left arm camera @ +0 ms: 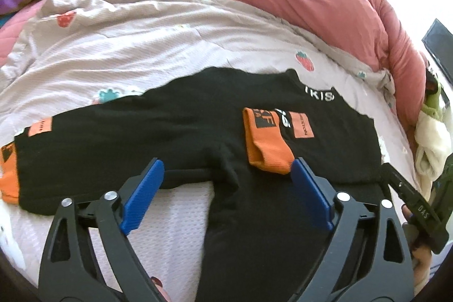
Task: Fold small clothes
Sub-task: 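Move the left gripper to the other orange-cuffed sleeve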
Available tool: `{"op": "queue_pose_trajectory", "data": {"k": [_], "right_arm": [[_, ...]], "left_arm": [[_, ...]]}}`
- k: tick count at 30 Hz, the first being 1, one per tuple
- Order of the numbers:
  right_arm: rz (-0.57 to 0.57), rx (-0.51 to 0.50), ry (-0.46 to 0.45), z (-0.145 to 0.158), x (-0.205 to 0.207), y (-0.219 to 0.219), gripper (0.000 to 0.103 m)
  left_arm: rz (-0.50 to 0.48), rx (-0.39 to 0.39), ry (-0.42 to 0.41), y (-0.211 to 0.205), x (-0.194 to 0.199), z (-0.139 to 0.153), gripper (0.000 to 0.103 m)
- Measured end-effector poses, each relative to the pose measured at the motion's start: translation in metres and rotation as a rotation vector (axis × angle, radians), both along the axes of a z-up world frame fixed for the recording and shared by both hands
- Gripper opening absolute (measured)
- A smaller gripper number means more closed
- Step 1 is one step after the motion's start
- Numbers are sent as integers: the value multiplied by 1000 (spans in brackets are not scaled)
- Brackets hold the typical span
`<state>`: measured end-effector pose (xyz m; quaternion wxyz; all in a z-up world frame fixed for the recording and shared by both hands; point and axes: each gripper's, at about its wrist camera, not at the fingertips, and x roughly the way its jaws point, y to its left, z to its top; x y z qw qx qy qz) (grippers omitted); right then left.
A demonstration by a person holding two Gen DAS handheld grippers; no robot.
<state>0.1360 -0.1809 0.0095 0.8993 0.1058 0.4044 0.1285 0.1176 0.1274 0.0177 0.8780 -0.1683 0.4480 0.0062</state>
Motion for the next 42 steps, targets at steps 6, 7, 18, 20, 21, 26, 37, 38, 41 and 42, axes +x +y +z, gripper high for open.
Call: {"op": "queue_pose_trajectory", "data": {"k": [6,7,18,20,21,26,37,38,41,42], "right_arm": [[50,-28,-34,14,-8,22,98],[56,-30,-38,16,-9,25,98],[138,-50,-71,35,-22,62,98],[157,-51,-73,36,-24,71,98],[165,-52,-72,36,-25,75,98],[227,-55,-81,40,-34,99,98],[371,-90,-105,45,-52,156,98],[382,-95,-105,44,-53,160,98],[416,-106,-105,43,-55,174,98],[433,-109,-103,42,-55,180,98]], "left_arm": [[41,3,-31,17,-13,11,93],[48,3,-36,20,-16,12,93],[120,-3,-57,52,-38,19,93],[136,-4,-57,58,-44,20,93],[145,-5,-59,62,-48,20,93],[185,-8,-62,78,-64,21,93],[303,-15,-49,123,-102,15,93],[312,-16,-47,127,-106,14,93],[351,-32,-34,140,-118,7,93],[362,-37,-30,144,-121,5,93]]}}
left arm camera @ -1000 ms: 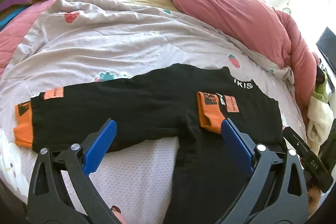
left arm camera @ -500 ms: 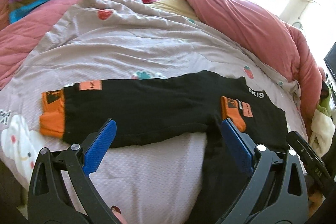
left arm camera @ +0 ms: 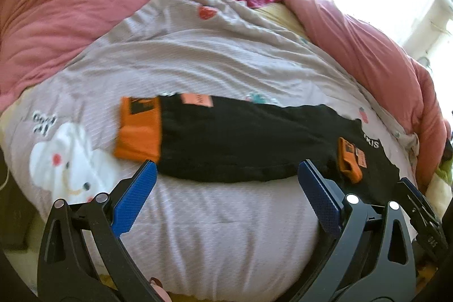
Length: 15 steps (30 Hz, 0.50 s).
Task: Fold small clothes
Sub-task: 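Move the left gripper to the other orange-cuffed sleeve, then close the left gripper on the orange cuff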
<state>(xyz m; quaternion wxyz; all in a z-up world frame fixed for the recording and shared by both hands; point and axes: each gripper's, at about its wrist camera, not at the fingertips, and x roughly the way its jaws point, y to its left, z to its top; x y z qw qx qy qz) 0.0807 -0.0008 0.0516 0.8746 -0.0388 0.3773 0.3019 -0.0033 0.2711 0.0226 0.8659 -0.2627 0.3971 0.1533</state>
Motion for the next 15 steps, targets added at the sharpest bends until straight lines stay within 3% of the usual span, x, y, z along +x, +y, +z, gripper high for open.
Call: {"op": "queue_pose_trajectory", "data": {"k": [9,12,15], "right_arm": [[102,-35,10,-8,-13,42,98],[125,-26,30,-13,-19,50,98],[139,-23,44,-17,-24,54,98]], "left_arm": [[107,-86,23,37,-32,-25,93],[127,-179,-11,46,-42,-35,92],[140,-247,-43,51,-47,-42,62]]}}
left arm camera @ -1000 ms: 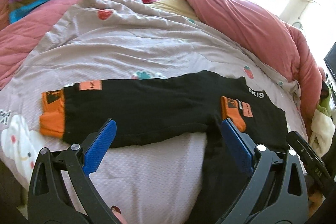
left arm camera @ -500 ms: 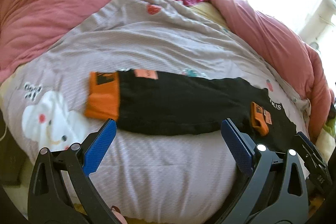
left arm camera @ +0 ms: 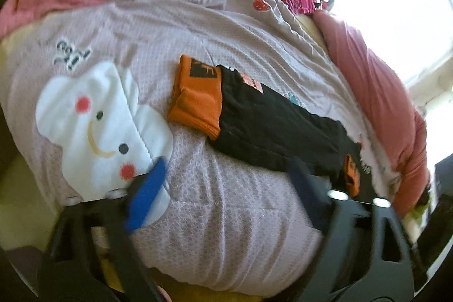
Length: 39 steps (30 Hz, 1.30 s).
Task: Fold small clothes
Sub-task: 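Close the left gripper on the orange cuff, then carry the sleeve with the left gripper across the body and release it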
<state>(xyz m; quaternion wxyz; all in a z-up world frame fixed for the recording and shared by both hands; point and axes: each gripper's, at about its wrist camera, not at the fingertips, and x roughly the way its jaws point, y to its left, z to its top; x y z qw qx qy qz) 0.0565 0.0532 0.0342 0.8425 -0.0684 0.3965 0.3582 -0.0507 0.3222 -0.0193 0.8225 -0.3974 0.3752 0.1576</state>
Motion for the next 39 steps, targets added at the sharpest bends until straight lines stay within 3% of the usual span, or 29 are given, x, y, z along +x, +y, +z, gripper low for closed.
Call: {"op": "queue_pose_trajectory", "data": {"k": [1,5,21,24,28,39], "right_arm": [[1,0,5,-1,-1,0,98],[5,-1,30,-10,-4,1,98],[6,-17,75,-28,4,0,98],[-8,-15,76,-28,9,-4,98],[-34,-3,86,-30,15,-12,98],[-83,17,90,-27,27,-35,98]], "left_arm": [[3,-17,-7,1,0,-2,55],[15,-54,-18,5,7,-12,52],[146,-18,-20,27,49,-27,51],[158,-4,-18,30,56,-26,38],[160,7,-21,32,59,-23,6],[73,107,-118,4,62,29,3]]}}
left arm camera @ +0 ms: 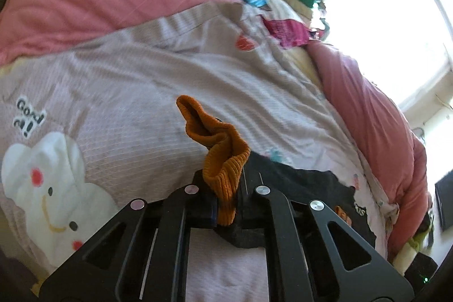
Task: Fold small clothes
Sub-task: 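Carry the sleeve with the left gripper across the body and release it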
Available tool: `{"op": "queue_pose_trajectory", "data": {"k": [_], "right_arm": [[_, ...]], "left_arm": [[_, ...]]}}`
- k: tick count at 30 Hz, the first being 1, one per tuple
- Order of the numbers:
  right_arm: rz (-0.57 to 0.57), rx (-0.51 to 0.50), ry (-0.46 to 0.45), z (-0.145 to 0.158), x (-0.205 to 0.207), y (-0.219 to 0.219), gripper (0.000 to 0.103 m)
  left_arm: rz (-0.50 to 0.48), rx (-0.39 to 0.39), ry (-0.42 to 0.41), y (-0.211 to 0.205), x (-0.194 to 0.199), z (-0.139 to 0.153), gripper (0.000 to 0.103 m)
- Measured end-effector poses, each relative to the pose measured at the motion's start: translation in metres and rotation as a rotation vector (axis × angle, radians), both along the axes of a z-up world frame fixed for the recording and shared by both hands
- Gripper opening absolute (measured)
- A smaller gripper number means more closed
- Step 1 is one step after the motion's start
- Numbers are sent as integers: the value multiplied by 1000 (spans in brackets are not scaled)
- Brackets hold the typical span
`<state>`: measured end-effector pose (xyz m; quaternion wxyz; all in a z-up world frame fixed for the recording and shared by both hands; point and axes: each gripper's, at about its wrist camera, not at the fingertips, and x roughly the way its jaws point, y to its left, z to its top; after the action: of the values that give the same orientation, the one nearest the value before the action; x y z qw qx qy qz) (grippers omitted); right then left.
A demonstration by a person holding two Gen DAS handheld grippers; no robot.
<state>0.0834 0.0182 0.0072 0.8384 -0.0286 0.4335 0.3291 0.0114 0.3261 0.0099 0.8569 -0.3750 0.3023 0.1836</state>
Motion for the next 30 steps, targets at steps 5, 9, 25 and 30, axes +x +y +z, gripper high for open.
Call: {"op": "queue_pose_trajectory", "data": {"k": [5,9,25,30], "right_arm": [[-42,16,-5,5,5,-20,98],[-83,25,-6,8,11,-41,98],[-280,74,-8,12,29,-129,98],[-343,78,-8,11,33,-156,98]], "left_arm": [[-62,42,-43,-24,11,26,3],[-106,72,-60,-41,25,42,3],[-312,116,-94,-128,77,69,3],[-378,120,-102,-157,92,72,3]]}}
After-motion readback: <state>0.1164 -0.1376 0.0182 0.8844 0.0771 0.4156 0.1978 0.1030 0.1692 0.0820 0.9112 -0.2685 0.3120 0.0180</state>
